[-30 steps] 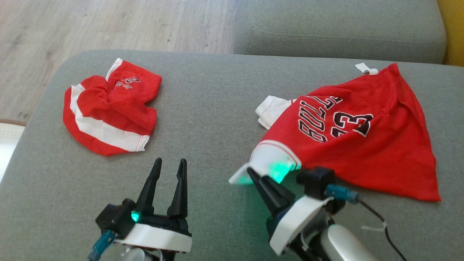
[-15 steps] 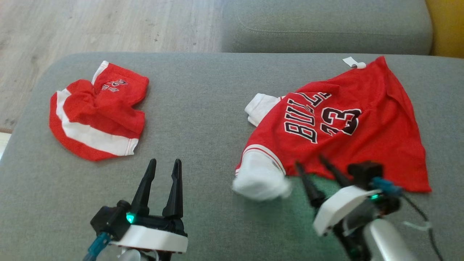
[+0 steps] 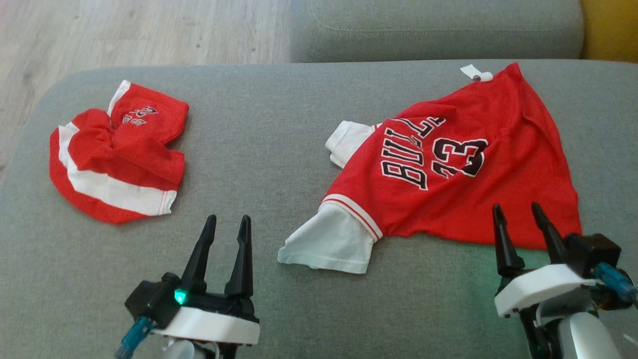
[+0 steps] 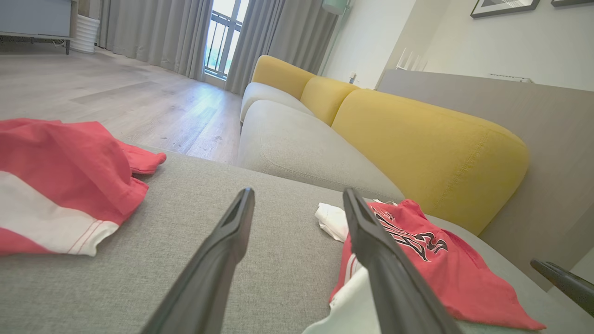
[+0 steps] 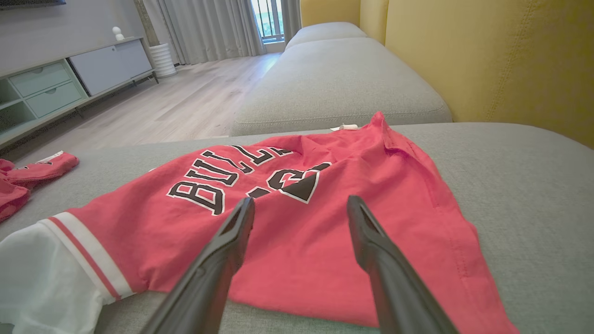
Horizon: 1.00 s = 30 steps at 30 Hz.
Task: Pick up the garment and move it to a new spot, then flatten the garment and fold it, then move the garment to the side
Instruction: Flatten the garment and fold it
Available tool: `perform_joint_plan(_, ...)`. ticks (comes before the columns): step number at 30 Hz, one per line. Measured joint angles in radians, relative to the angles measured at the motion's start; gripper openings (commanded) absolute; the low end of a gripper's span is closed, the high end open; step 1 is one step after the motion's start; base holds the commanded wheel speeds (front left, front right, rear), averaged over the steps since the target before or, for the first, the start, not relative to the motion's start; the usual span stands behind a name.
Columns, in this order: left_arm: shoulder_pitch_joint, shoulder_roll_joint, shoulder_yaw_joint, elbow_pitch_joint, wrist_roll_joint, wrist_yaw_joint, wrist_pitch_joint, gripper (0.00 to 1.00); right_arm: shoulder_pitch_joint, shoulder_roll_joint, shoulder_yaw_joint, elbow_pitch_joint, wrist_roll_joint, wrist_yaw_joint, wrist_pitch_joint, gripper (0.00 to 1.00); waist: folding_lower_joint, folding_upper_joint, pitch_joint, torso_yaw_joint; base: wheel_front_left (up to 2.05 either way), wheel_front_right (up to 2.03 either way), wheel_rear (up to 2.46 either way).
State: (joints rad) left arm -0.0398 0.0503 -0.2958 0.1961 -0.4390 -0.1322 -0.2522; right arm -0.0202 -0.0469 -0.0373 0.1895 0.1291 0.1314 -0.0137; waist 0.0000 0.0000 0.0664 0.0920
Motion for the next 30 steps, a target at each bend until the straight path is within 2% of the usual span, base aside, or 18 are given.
perform_joint_plan(7, -0.042, 0.000, -0.032, 0.000, -0.002, 0.000, 0.000, 1.00, -0.070, 0.000, 0.058, 0.001, -0.018, 0.000, -0.004, 1.00, 0.0000, 0.0000, 0.032, 0.024, 0.00, 0.00, 0.00)
perform_joint_plan(13, -0.077, -0.001, -0.073, 0.002, -0.028, 0.000, 0.000, 1.00, -0.277, -0.014, 0.152, 0.040, -0.093, 0.000, 0.127, 1.00, 0.0001, 0.0000, 0.066, 0.086, 0.00, 0.00, 0.00)
perform_joint_plan(16, -0.096, -0.001, -0.102, 0.009, -0.048, 0.000, 0.000, 1.00, -0.399, -0.078, 0.243, 0.112, -0.101, 0.000, 0.216, 1.00, 0.0001, 0.0000, 0.088, 0.128, 0.00, 0.00, 0.00)
perform_joint_plan(20, -0.136, -0.001, -0.152, 0.017, -0.069, 0.000, 0.000, 1.00, -0.566, -0.178, 0.354, 0.242, -0.035, 0.000, 0.334, 1.00, 0.0002, 0.0000, 0.117, 0.193, 0.00, 0.00, 0.00)
perform_joint_plan(25, -0.158, -0.001, -0.180, 0.018, -0.109, 0.000, 0.000, 1.00, -0.725, -0.274, 0.507, 0.392, 0.120, 0.000, 0.466, 1.00, 0.0002, 0.0000, 0.146, 0.278, 0.00, 0.00, 0.00)
perform_joint_plan(30, -0.160, -0.001, -0.213, 0.023, -0.134, 0.000, 0.000, 1.00, -0.828, -0.360, 0.674, 0.481, 0.250, 0.000, 0.579, 1.00, 0.0002, 0.0000, 0.172, 0.351, 0.00, 0.00, 0.00)
